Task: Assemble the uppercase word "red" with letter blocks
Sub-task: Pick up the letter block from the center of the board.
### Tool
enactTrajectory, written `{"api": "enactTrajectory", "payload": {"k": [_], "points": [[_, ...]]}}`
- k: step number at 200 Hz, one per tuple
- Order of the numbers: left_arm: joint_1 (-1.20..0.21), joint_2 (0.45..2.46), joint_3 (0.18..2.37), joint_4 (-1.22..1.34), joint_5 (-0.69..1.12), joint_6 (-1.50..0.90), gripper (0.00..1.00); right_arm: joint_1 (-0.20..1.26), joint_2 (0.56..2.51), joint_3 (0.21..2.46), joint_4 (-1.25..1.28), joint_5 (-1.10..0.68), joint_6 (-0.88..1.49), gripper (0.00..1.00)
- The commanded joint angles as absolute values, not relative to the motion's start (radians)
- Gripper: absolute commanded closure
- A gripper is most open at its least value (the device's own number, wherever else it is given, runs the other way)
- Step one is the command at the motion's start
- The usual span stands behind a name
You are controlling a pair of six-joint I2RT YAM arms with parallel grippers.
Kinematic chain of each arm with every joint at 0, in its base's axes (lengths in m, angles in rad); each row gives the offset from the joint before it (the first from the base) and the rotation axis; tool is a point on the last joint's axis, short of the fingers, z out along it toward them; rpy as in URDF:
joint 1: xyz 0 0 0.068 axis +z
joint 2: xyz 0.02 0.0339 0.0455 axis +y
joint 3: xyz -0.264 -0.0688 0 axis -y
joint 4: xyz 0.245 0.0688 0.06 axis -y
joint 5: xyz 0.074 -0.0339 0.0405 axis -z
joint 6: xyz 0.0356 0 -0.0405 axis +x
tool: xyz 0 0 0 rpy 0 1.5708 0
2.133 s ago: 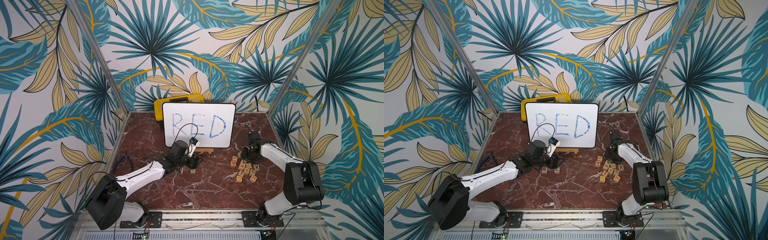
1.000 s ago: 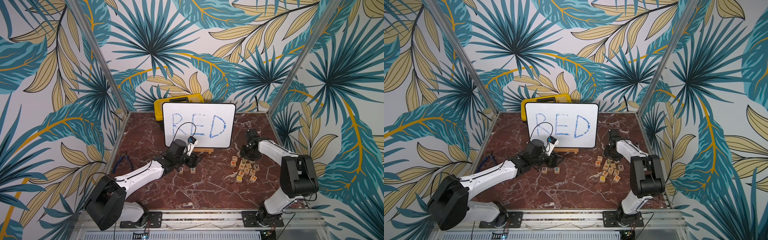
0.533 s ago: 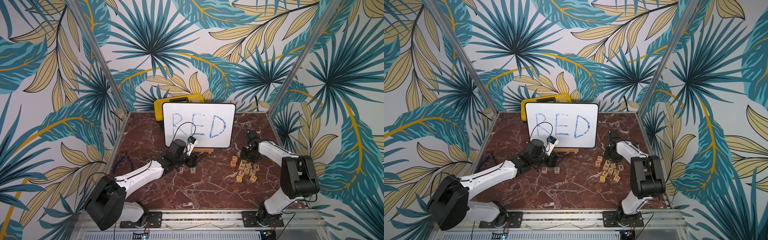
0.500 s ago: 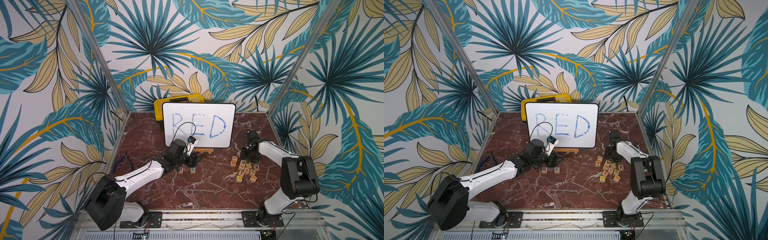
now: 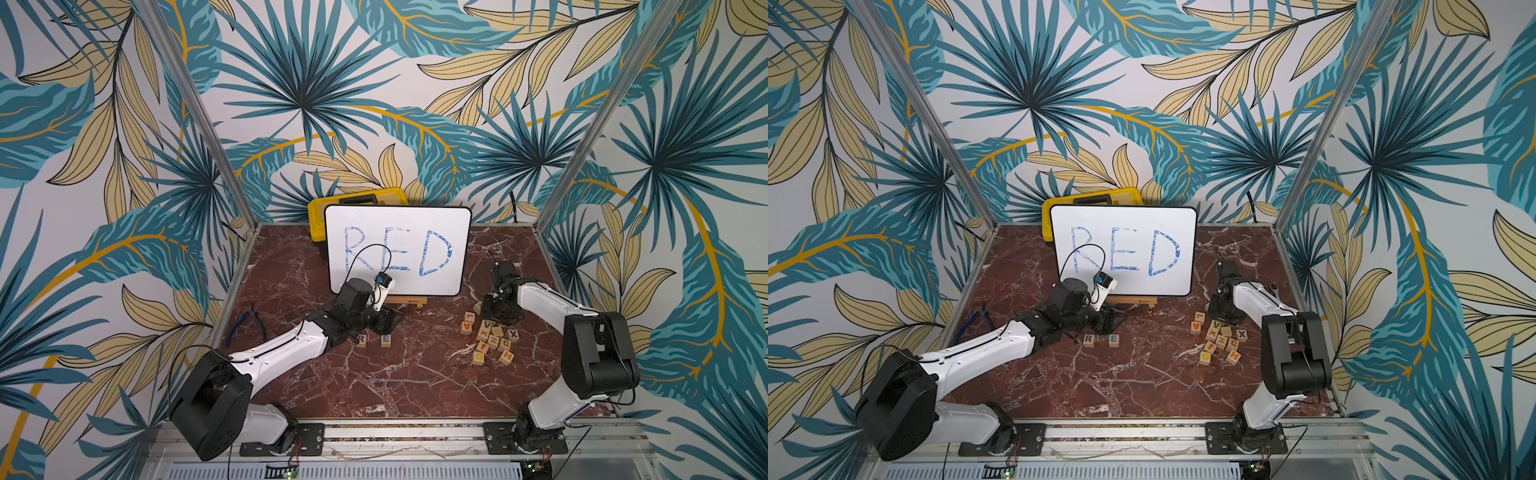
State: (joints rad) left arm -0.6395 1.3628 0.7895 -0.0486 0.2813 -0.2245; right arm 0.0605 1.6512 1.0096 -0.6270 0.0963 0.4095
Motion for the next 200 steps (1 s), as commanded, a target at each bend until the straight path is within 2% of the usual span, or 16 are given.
{"api": "enactTrajectory", "payload": {"k": [1, 27, 200], "points": [[-0.635, 1.34, 0.787, -0.051, 0.285, -0.225, 0.38, 0.058, 1.639, 0.992, -0.654, 0.097, 0.399, 0.58], [-0.633, 1.339, 0.787, -0.052, 0.283, -0.225, 0.38, 0.059, 1.646, 0.994, -0.651, 0.092, 0.397, 0.58], [-0.628, 1.319, 0.789, -0.066, 0.274, -0.213, 0.38, 0.058, 1.64, 1.023, -0.682, 0.097, 0.391, 0.71]]}}
